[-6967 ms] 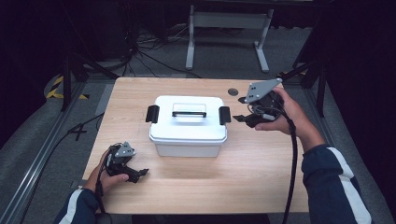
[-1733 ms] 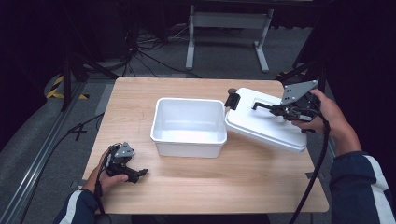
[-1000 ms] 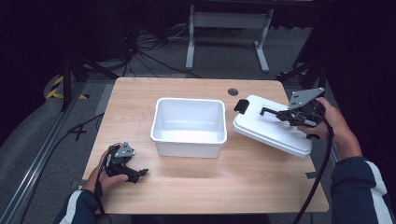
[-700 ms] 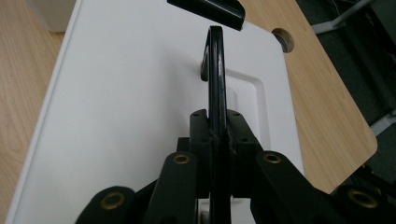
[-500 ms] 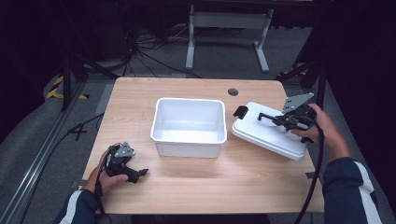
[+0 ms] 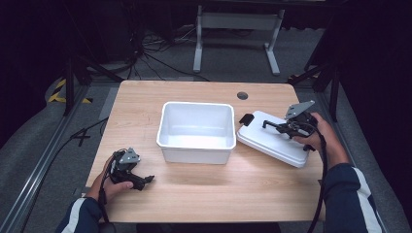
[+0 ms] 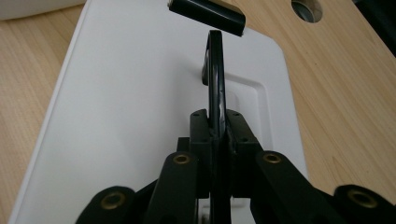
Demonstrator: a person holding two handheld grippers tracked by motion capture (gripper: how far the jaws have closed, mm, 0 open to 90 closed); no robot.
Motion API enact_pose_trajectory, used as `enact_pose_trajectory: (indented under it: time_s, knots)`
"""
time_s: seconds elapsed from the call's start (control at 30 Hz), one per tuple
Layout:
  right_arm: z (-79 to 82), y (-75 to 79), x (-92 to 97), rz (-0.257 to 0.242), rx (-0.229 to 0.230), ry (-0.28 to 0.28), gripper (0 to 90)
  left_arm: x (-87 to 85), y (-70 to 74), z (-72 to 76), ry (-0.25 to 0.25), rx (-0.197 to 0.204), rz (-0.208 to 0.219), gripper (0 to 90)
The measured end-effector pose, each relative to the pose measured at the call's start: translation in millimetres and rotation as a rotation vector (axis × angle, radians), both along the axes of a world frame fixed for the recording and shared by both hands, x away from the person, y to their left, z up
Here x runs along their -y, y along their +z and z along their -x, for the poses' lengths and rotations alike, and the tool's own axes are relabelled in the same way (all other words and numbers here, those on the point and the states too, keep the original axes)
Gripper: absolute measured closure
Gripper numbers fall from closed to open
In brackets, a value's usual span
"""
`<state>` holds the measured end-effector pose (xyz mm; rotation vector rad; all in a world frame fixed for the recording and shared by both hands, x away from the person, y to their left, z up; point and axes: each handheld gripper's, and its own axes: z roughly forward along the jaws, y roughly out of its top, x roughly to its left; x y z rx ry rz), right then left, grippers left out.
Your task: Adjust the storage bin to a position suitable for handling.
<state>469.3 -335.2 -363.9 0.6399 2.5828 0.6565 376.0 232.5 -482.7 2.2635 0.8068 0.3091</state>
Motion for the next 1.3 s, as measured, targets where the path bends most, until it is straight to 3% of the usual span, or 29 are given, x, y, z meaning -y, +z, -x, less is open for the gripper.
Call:
enact_pose_trajectory:
  time_s: [0.27, 0.4, 0.63, 0.83, 1.3]
  knots:
    - [-6.3, -21.7, -1.8, -0.003, -0.019, -0.042, 82.8, 0.0, 0.0, 0.0, 0.000, 0.000, 0.000, 0.3]
    - [-8.9, -30.3, -2.3, -0.037, -0.034, -0.056, 82.9, 0.0, 0.0, 0.0, 0.000, 0.000, 0.000, 0.3]
    - [-9.0, -31.5, -2.5, -0.058, -0.030, -0.067, 80.7, 0.0, 0.1, 0.0, 0.001, 0.001, -0.001, 0.3]
    - [-9.9, -30.4, -2.7, -0.040, -0.010, -0.103, 80.0, -0.1, 0.1, -0.1, 0.000, 0.001, -0.001, 0.3]
    - [1.8, -23.9, -10.2, -0.054, -0.025, -0.055, 70.8, -0.2, 0.1, -0.3, -0.002, 0.001, -0.001, 0.2]
